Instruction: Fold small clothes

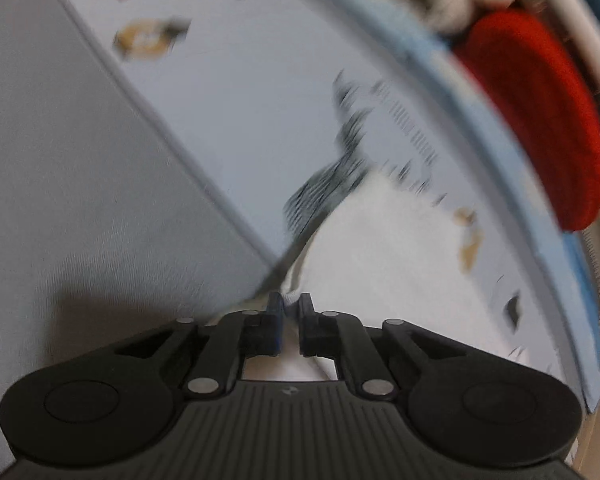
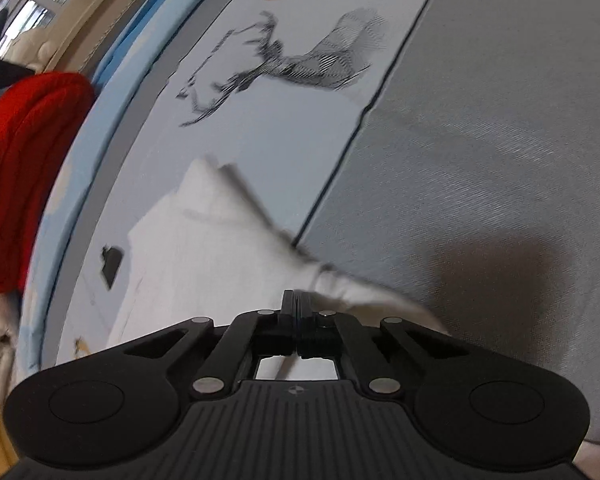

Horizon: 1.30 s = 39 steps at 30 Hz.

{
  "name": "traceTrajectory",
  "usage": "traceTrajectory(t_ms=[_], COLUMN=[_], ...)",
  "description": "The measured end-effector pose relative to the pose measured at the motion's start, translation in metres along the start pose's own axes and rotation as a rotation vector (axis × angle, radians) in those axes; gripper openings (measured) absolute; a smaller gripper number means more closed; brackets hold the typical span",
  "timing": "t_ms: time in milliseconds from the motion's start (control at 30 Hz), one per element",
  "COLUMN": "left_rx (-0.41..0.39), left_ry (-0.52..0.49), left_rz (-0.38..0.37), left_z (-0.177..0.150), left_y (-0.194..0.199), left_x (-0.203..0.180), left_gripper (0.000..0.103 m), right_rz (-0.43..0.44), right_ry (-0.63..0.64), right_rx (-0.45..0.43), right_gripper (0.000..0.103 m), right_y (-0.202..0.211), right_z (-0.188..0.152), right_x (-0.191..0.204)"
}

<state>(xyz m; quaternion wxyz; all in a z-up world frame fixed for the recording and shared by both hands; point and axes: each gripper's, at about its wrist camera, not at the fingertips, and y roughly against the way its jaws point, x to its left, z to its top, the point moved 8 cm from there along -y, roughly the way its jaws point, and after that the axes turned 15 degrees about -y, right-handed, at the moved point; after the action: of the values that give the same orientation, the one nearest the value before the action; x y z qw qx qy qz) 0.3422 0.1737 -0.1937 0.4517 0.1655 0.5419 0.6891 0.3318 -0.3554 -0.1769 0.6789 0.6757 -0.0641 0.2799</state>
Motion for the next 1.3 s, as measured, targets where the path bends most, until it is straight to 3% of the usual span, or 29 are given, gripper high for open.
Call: traceTrajectory(t_ms=[100,167,233,333,433,467,533,567,633,733,800,867,967,1033,1133,1167,1233,1300], left_rx=[-0.024,-0.097,-0.187,-0.250,-0.192,-0.142,0.032,0.092,0.061,0.021,-0.014,-0.028,-0.037,-0.031,-0.032,-0.035,-0.039,-0.040], left_ry=[-0.011,-0.027,-0.058,-0.130,-0.225,-0.225,-0.160,-0.121,-0.119,-0.176,-0.215,-0.226,-0.224,-0.210,-0.209,-0.209,-0.213,-0.220], left_rz=[0.065,0.123,0.145,0.068,-0.036,-0.062,-0.088,-0.082,-0.073,-0.074,-0.058,-0.050,-0.039,-0.039,-0.036,-0.036,-0.040,-0.045], left_z=[0.002,0.009,0.018,0.027,0.024,0.020,0.003,-0.006,-0.003,0.006,0.010,0.012,0.015,0.016,0.018,0.018,0.021,0.023], left_y=[0.007,0.025,0.039,0.042,0.022,0.012,-0.021,-0.034,-0.032,-0.021,-0.016,-0.015,-0.014,-0.016,-0.013,-0.012,-0.011,-0.011], left_x=[0.004,0.004,-0.001,-0.024,-0.050,-0.053,-0.046,-0.039,-0.039,-0.054,-0.060,-0.062,-0.057,-0.055,-0.049,-0.049,-0.049,-0.051], left_gripper=[0.017,0.029,0.029,0.029,0.033,0.037,0.039,0.032,0.032,0.039,0.039,0.039,0.039,0.039,0.039,0.039,0.039,0.039], right_rz=[-0.083,-0.121,-0.076,0.075,0.121,0.128,0.139,0.141,0.128,0.070,-0.007,0.017,0.146,0.178,0.054,0.007,-0.003,-0.002], right_ry=[0.003,-0.002,0.030,0.078,0.177,0.204,0.236,0.243,0.245,0.239,0.263,0.296,0.396,0.441,0.371,0.331,0.281,0.286], right_rx=[-0.075,-0.117,-0.136,-0.042,-0.029,-0.028,0.000,0.020,0.068,0.068,-0.026,-0.082,-0.011,0.044,0.113,0.106,0.106,0.089], right_gripper=[0.000,0.000,0.003,0.004,0.013,0.018,0.032,0.034,0.042,0.042,0.043,0.044,0.044,0.043,0.042,0.038,0.013,0.013], right_y=[0.004,0.008,0.011,0.001,-0.005,-0.007,-0.013,-0.017,-0.026,-0.030,-0.023,-0.012,-0.002,-0.005,-0.029,-0.035,-0.039,-0.035], right_z=[0.009,0.014,0.018,0.015,0.016,0.016,0.015,0.013,0.008,0.004,0.008,0.003,-0.023,-0.037,-0.038,-0.031,-0.021,-0.020], right_x=[-0.009,-0.013,-0.004,0.024,0.047,0.054,0.060,0.062,0.062,0.052,0.047,0.054,0.076,0.081,0.056,0.044,0.036,0.040])
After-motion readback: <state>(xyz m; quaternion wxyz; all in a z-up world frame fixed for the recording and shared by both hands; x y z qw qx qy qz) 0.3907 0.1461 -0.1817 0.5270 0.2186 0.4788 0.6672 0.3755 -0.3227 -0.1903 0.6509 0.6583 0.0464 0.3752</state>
